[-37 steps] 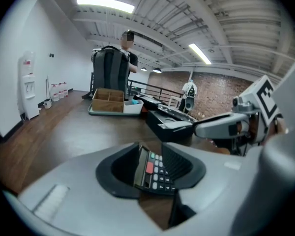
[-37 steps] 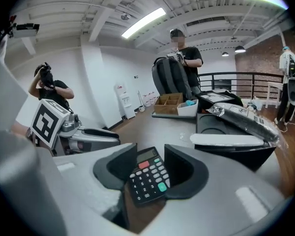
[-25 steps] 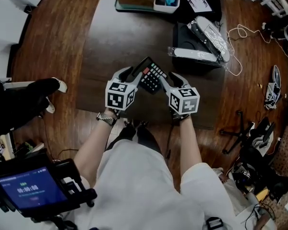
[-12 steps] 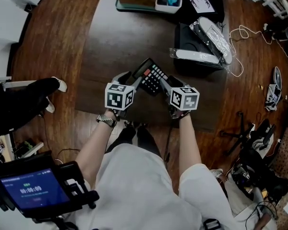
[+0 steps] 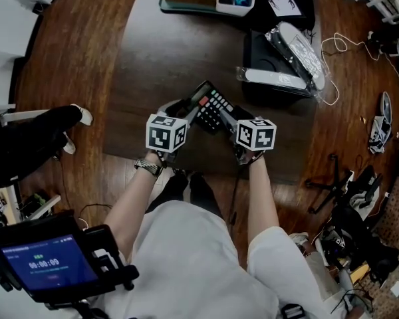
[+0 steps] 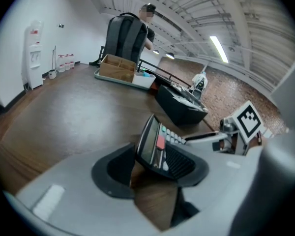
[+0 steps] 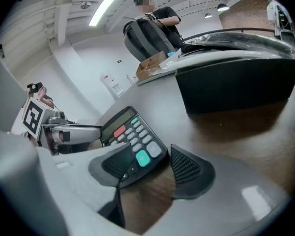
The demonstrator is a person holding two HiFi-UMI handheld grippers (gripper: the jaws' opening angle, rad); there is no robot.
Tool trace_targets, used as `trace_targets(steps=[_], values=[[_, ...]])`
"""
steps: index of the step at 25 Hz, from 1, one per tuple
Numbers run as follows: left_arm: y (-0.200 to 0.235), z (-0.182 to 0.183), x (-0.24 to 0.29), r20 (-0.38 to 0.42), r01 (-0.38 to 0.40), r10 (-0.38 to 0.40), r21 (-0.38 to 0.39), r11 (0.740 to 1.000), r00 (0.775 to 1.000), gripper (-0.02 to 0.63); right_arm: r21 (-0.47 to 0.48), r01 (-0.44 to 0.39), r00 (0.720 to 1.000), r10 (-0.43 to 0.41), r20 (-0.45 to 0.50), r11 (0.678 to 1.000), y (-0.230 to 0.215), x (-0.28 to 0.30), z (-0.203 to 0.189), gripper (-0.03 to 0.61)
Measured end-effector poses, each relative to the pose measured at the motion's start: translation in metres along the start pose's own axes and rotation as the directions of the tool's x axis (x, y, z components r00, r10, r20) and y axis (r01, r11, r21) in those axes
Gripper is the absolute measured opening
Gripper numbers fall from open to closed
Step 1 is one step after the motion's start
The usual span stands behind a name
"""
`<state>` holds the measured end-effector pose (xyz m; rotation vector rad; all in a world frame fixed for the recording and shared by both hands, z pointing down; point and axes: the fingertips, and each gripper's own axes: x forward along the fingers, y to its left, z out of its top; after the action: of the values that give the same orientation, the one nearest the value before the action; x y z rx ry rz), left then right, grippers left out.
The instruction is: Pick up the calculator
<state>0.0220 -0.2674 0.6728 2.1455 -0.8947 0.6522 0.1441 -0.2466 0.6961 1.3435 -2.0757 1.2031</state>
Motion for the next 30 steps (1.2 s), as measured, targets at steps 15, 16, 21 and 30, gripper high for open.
trace_targets(steps=[15, 16, 21, 30], values=[[0.009, -0.007, -0.007, -0.037, -0.004, 0.003, -0.029, 1.000, 0.999, 0.081, 0.087, -0.063, 0.998, 0.061, 0.026, 0.994, -0.003, -0.012, -0.004, 0.134], [0.010, -0.007, -0.006, -0.041, -0.001, -0.001, -0.033, 0.999, 0.999, 0.083, 0.089, -0.070, 0.997, 0.067, 0.033, 0.994, -0.003, -0.013, -0.004, 0.123], [0.009, -0.007, -0.005, -0.060, 0.018, -0.021, -0.051, 0.999, 0.998, 0.079, 0.075, -0.061, 0.997, 0.057, 0.051, 0.995, -0.004, -0.015, -0.005, 0.115], [0.004, 0.011, -0.014, -0.006, 0.018, -0.018, -0.036, 0.999, 1.000, 0.079, 0.092, -0.054, 0.991, 0.042, 0.126, 0.994, 0.001, -0.028, 0.008, 0.114]])
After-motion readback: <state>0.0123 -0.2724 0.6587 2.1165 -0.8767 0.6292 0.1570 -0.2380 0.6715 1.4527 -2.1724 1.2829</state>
